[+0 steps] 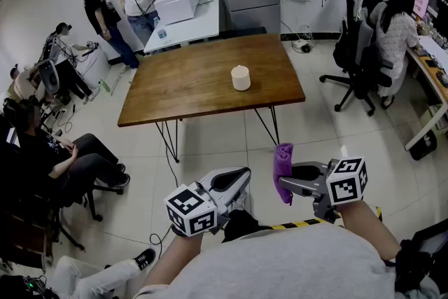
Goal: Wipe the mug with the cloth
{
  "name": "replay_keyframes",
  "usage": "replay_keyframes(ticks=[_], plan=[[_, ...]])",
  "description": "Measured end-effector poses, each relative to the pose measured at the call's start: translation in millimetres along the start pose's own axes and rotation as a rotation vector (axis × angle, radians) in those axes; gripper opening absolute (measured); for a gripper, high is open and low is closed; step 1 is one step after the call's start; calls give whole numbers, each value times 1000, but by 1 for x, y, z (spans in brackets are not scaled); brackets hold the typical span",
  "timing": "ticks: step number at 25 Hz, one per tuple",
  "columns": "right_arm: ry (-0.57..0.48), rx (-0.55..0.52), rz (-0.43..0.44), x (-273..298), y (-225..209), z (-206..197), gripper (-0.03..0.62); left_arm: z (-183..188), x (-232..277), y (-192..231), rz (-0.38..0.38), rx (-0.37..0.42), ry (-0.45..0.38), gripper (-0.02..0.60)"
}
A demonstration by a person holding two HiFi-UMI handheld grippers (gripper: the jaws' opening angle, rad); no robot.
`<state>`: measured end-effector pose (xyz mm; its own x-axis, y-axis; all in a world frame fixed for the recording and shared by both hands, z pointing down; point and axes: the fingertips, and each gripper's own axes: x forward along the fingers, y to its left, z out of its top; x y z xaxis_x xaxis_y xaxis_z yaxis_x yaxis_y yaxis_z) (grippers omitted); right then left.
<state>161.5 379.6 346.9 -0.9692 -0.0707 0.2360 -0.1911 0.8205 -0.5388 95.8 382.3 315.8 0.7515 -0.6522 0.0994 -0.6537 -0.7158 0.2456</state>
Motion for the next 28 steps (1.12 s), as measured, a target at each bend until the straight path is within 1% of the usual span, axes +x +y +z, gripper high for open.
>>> replay_keyframes(ticks=[4,7,10,12,15,17,19,22,24,28], plan=[[-5,19,-17,35,-44,29,127,10,10,61,-17,46,6,2],[-10,46,-34,66,-83,55,126,15,18,118,-26,50,19,2],[-2,93,-52,99,-120,78,126,18,26,177,-44,33,50,1],[-3,120,-60,122,-145,93,126,20,33,218,-57,36,70,0],[4,154,-87,152,-184,114,126,21,43,280,-71,66,104,0],[8,176,-108,169,-209,132,126,24,52,316,-80,102,148,3],[-4,200,-126,183,-231,152,126,26,62,346,-109,125,191,47],[-27,225,-164,198,-264,176,126,23,77,385,-162,120,233,96],[-43,239,-187,204,-286,191,126,21,90,412,-181,115,247,130],[-79,264,-237,199,-318,207,126,14,115,452,-224,106,269,149]])
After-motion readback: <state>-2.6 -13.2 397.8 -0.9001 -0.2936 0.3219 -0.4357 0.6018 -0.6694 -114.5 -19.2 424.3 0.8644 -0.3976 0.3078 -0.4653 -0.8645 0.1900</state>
